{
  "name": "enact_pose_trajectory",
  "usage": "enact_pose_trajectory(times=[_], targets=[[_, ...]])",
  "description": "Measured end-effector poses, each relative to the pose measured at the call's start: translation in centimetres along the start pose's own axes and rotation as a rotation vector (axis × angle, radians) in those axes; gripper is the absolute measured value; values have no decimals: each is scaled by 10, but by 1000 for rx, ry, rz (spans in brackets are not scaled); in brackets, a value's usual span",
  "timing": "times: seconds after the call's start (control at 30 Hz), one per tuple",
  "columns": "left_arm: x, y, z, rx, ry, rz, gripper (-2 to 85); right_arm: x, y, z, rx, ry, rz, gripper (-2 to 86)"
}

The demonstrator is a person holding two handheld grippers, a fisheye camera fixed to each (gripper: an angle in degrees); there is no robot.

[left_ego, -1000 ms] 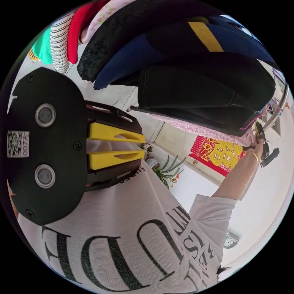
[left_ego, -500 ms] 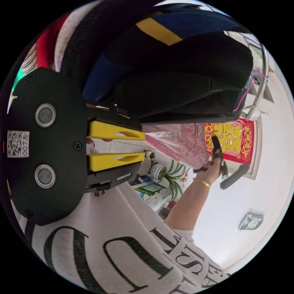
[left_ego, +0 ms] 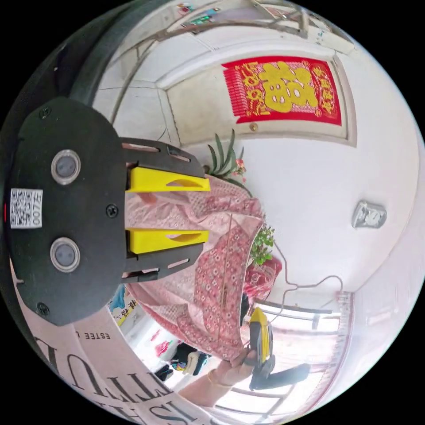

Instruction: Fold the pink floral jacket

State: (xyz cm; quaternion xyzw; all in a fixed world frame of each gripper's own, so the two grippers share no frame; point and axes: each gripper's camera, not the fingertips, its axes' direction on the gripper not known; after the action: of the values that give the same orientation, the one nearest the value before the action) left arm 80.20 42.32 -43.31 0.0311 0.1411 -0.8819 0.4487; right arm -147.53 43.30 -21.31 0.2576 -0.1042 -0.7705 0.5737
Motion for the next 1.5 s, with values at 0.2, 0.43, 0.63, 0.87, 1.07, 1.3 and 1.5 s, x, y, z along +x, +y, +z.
enact_pose_trajectory(times=[0.2,0.43,0.63,0.87,1.07,1.3,1.5], targets=[[82,-74,58,7,201,203,134,-7,57,-117,-77,278,55,-1],[217,-130,88,79,426,403,135,-10,143,-262,-69,469,261,-1],[341,-160,103,112,611,495,121,-23,229,-374,-81,593,414,-2],[473,-178,123,68,797,599,34,-29,310,-464,-153,684,456,-2],[535,-196,154,-83,975,579,-9,-4,407,-504,-204,715,560,-2],[575,-200,200,-250,1011,494,-10,42,518,-464,-260,523,694,-2],[580,-216,254,-340,829,458,-10,67,578,-498,-27,399,811,-3]])
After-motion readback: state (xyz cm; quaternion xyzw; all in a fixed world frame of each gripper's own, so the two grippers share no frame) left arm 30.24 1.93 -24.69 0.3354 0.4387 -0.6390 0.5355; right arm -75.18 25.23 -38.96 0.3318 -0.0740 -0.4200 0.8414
